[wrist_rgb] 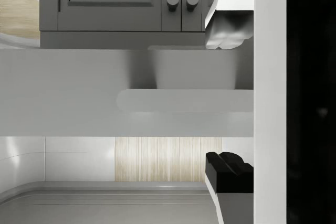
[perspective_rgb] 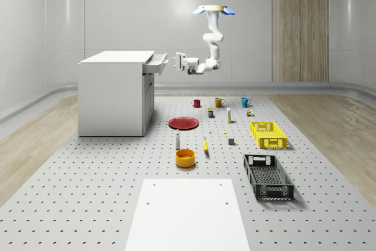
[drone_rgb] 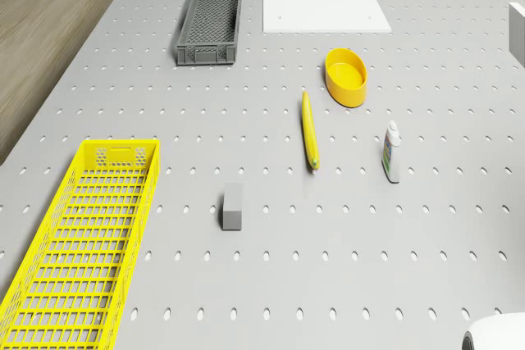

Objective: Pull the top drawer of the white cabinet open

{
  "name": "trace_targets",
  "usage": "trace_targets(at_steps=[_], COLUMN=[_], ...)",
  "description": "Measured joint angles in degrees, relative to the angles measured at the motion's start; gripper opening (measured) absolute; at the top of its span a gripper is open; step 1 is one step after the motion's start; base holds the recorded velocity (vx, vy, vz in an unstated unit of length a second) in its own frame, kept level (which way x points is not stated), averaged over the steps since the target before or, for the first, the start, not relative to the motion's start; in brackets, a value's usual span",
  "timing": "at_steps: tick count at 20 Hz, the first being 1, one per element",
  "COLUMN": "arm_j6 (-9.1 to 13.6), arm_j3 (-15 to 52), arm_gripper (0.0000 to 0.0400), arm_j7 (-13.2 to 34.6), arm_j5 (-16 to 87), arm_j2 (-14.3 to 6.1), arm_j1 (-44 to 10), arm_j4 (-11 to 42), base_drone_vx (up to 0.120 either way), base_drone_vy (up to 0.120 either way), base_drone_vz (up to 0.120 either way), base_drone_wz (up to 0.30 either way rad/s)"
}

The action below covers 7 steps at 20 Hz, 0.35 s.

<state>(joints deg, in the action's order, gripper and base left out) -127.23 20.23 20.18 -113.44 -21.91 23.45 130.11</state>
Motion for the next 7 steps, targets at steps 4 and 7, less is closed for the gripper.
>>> trace_targets(at_steps=[4,7], arm_j6=[0.2,0.3], arm_j3=[0.1,0.3], arm_gripper=[0.0301,0.0303], arm_j7=[0.1,0.1], arm_j5=[0.0,0.0], arm_j2=[-0.2,-0.2], arm_j1=[-0.3,-0.5], arm_j4=[0.1,0.2], base_drone_vx=[0.000,0.000], base_drone_vy=[0.000,0.000], base_drone_vz=[0.000,0.000], base_drone_wz=[0.000,0.000])
